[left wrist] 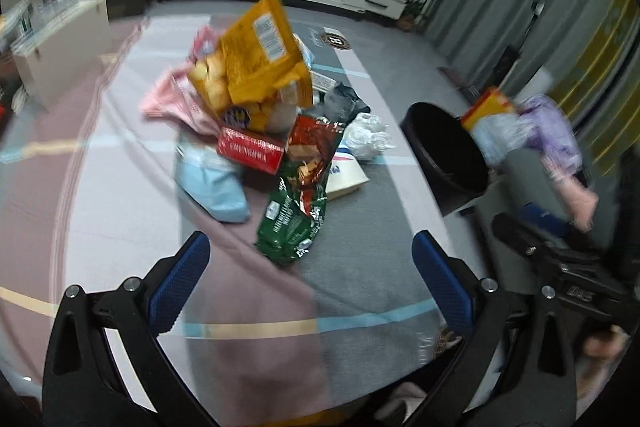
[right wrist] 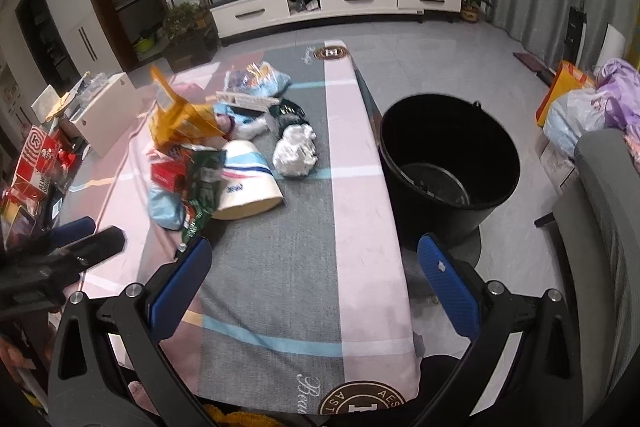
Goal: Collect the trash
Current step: 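Grasp the green wafer bag with left tool while right tool grasps crumpled tissue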
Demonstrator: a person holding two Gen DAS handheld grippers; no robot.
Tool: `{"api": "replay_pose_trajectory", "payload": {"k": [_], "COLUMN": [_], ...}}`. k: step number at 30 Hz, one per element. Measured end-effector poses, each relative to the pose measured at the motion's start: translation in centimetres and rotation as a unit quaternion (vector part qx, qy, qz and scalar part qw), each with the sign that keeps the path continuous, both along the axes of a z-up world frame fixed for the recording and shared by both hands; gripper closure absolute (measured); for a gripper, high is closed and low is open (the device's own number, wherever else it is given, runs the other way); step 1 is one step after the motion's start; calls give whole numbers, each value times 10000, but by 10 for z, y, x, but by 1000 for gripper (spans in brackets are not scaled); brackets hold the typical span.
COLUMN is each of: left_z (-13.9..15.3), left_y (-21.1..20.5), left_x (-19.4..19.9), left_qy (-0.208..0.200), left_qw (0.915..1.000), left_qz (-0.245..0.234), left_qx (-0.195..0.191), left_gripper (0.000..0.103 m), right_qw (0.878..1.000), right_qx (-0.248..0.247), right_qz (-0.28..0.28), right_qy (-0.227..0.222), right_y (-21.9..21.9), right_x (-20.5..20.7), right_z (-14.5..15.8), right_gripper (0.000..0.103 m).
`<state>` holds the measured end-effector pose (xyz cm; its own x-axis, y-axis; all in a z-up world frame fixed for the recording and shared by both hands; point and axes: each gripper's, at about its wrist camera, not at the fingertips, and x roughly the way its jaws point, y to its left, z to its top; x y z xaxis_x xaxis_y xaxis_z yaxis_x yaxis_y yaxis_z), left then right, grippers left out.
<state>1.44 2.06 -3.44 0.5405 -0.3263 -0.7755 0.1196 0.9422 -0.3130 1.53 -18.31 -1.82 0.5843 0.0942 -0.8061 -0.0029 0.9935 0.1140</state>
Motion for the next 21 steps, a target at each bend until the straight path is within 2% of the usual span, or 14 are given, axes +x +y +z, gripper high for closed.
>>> {"api": "replay_pose_trajectory", "payload": {"k": [1, 2, 5, 9, 13, 17, 21], "left_z": [-7, -11, -22, -34, -43, -53, -63], "left_y": [9, 15, 23, 22, 0, -22, -35], "left_x": [1, 0, -3, 2, 18, 36, 53], "left_qy": [-2, -52, -190, -100, -138, -93, -35], "left_qw": [9998, 9996, 9998, 9997, 9996, 9988, 9984], "left_qz": [-2, 25, 63, -27, -248, -411, -363], "left_qx": [-220, -266, -95, -214, 79, 260, 433], "left_gripper": [2, 2, 2, 2, 2, 2, 6], "right_qw": [10000, 9998, 9988, 9954, 9884, 9852, 9810], "right_qx": [33, 150, 429, 856, 1421, 1661, 1911], "right_qz": [3, 28, 80, 112, 93, 95, 63], "right_qy": [31, 98, 232, 410, 522, 409, 325], "right_y": [-2, -5, -10, -15, -19, -22, -24], "right_x": [1, 3, 9, 21, 35, 55, 88], "right_z": [-3, -11, -25, -43, -58, -66, -73], "right_gripper": [2, 2, 2, 2, 2, 2, 2]}}
